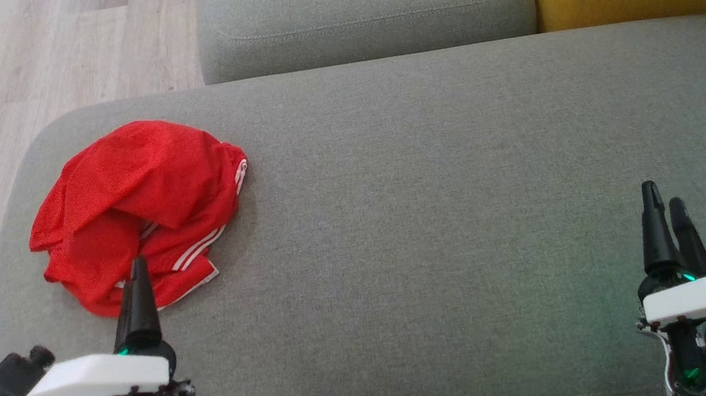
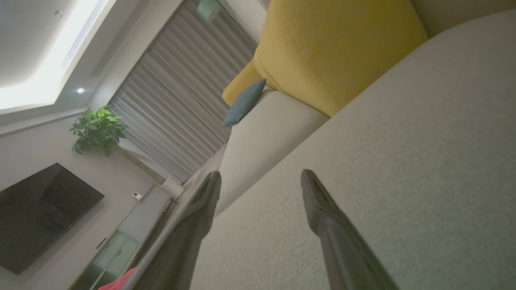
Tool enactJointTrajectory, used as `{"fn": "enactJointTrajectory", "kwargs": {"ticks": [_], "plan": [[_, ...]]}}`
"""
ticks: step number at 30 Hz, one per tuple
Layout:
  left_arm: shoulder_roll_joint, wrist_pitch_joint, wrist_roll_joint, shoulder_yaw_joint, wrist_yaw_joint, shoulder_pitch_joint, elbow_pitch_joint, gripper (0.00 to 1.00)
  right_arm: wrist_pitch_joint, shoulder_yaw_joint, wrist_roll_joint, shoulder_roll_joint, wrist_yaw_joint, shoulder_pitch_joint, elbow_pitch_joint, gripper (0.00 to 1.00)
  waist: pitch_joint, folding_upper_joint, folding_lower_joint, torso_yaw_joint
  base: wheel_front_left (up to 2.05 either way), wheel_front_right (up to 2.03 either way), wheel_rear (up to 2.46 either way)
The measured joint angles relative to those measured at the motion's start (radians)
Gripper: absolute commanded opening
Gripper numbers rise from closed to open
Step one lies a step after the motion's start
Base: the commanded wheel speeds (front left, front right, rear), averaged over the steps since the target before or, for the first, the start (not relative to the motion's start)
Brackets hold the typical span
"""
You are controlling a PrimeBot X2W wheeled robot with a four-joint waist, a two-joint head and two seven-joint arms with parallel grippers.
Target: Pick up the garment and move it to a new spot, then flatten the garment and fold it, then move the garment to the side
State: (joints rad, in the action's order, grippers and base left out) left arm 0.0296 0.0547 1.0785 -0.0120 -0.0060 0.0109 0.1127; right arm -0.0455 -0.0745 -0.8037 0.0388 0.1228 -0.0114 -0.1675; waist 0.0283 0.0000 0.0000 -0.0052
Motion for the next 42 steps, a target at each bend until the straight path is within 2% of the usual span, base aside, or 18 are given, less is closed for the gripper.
{"fn": "enactJointTrajectory", "kwargs": {"ticks": [27, 39, 42], "plan": [[0.003, 0.073, -0.487, -0.144, 0.074, 0.005, -0.044, 1.0, -0.081, 0.044, 0.368, 0.001, 0.0, 0.002, 0.011, 1.0, 0.018, 0.0, 0.0, 0.003, 0.0, 0.0, 0.0], [0.015, 0.108, -0.673, -0.217, 0.095, 0.005, 0.003, 1.0, -0.114, 0.071, 0.584, 0.001, 0.0, 0.004, -0.013, 1.0, 0.022, 0.0, 0.0, -0.003, 0.0, 0.0, 0.0], [0.033, 0.12, -0.752, -0.251, 0.116, 0.005, 0.012, 1.0, -0.123, 0.074, 0.641, 0.001, 0.0, 0.004, -0.01, 1.0, 0.024, 0.0, 0.0, -0.005, 0.0, 0.0, 0.0]]}}
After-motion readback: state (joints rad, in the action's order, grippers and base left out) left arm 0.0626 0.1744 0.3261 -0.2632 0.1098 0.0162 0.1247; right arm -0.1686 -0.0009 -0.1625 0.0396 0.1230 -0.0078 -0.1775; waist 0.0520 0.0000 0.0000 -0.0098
